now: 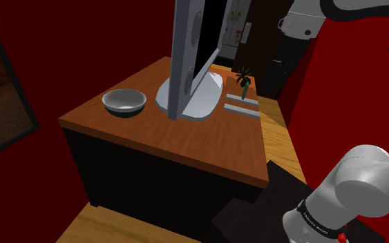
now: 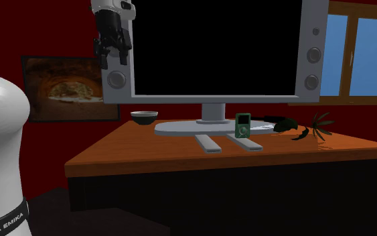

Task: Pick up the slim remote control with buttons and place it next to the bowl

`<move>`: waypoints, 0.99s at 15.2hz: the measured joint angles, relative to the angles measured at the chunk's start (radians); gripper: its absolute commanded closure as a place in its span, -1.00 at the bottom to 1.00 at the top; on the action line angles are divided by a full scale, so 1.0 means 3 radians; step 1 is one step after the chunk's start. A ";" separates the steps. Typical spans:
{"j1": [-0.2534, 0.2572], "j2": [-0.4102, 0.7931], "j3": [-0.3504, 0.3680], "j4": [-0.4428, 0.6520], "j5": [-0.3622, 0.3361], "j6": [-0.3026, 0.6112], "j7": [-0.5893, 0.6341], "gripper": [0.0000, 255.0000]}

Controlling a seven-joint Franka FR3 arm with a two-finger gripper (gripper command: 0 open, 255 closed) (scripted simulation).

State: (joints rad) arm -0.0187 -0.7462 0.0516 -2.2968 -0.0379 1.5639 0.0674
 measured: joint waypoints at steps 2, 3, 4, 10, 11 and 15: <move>-0.0005 0.0025 -0.0035 -0.0012 -0.0019 0.0038 -0.0048 -1.00; -0.0007 0.0051 -0.0077 -0.0048 -0.0040 0.0100 -0.0112 -1.00; -0.0017 0.0080 -0.0146 -0.0097 -0.0076 0.0179 -0.0205 -1.00; -0.0056 0.0370 -0.0533 -0.0262 -0.0247 0.0649 -0.0770 -1.00; -0.0068 0.0451 -0.0615 -0.0259 -0.0278 0.0731 -0.0884 -1.00; -0.0075 0.0826 -0.0878 -0.0219 -0.0331 0.1075 -0.1282 -1.00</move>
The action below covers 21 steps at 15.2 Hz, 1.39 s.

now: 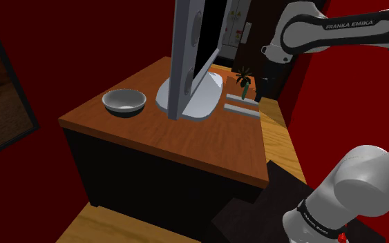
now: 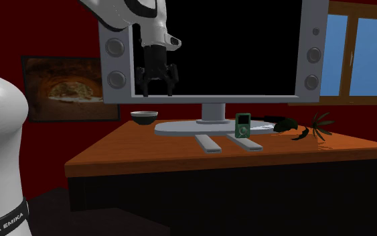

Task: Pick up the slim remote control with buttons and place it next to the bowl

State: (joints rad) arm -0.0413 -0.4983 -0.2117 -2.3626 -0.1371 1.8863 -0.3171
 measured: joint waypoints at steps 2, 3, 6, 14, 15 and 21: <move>0.0002 0.0170 -0.0115 0.0064 -0.0001 0.0109 -0.0198 -1.00; 0.0006 0.0278 -0.0174 0.0082 0.0007 0.0196 -0.0296 -1.00; 0.0019 0.0642 -0.0352 0.0187 0.0065 0.0447 -0.0617 -1.00; 0.0002 0.1745 -0.0667 0.0764 0.0517 0.0877 -0.1564 -1.00; -0.0017 0.1853 -0.0681 0.0820 0.0577 0.0910 -0.1676 -1.00; -0.0112 0.2345 -0.0671 0.1080 0.0847 0.1069 -0.2047 -1.00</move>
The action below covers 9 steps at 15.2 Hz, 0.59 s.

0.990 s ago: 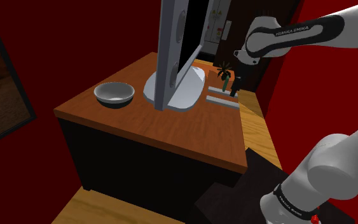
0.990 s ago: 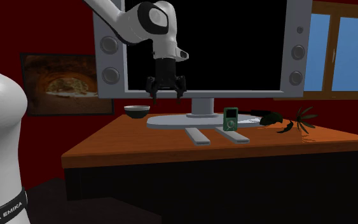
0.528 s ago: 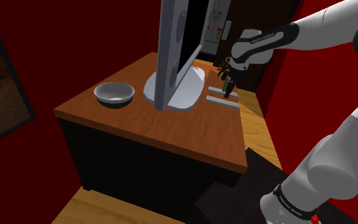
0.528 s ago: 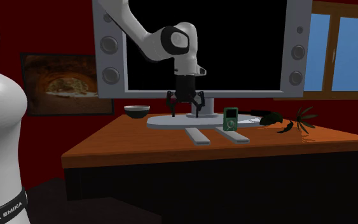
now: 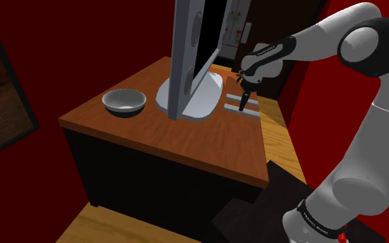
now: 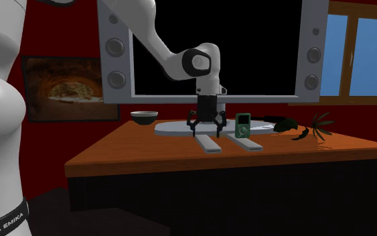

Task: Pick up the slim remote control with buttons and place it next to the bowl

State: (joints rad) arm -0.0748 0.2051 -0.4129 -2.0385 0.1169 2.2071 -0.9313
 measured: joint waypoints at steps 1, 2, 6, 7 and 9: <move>0.0001 0.0021 0.0006 -0.0017 0.0012 0.0036 -0.0003 -1.00; -0.0005 0.0061 0.0013 -0.0023 0.0035 0.0079 -0.0020 -1.00; -0.0016 0.0119 0.0022 -0.0064 0.0070 0.0171 -0.0049 -1.00; -0.0016 0.0120 0.0023 -0.0067 0.0071 0.0176 -0.0050 -1.00; -0.0016 0.0121 0.0023 -0.0069 0.0072 0.0179 -0.0051 -1.00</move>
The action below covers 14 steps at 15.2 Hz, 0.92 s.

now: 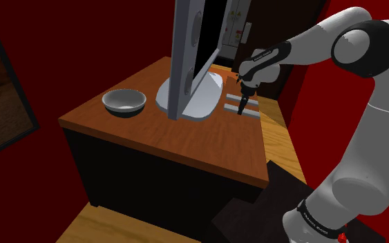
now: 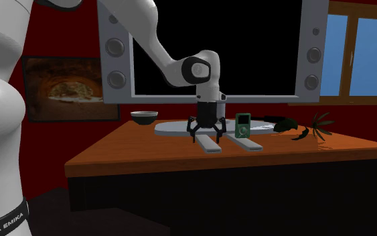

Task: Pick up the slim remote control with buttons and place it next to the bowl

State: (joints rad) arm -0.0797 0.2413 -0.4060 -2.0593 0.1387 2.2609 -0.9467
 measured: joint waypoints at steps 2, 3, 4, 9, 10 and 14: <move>0.0000 0.0000 0.0000 0.0000 0.0000 0.0001 0.0000 -1.00; 0.0000 0.0000 0.0000 0.0000 0.0000 0.0001 0.0000 1.00; 0.0000 -0.0003 0.0000 0.0001 0.0000 -0.0001 0.0000 1.00; 0.0000 -0.0001 0.0001 0.0002 0.0001 0.0002 -0.0003 1.00; 0.0000 -0.0001 0.0001 0.0001 0.0000 0.0003 -0.0003 1.00; 0.0002 -0.0015 -0.0002 0.0006 -0.0009 -0.0017 0.0005 1.00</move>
State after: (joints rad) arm -0.0789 0.2368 -0.4067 -2.0575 0.1360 2.2557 -0.9452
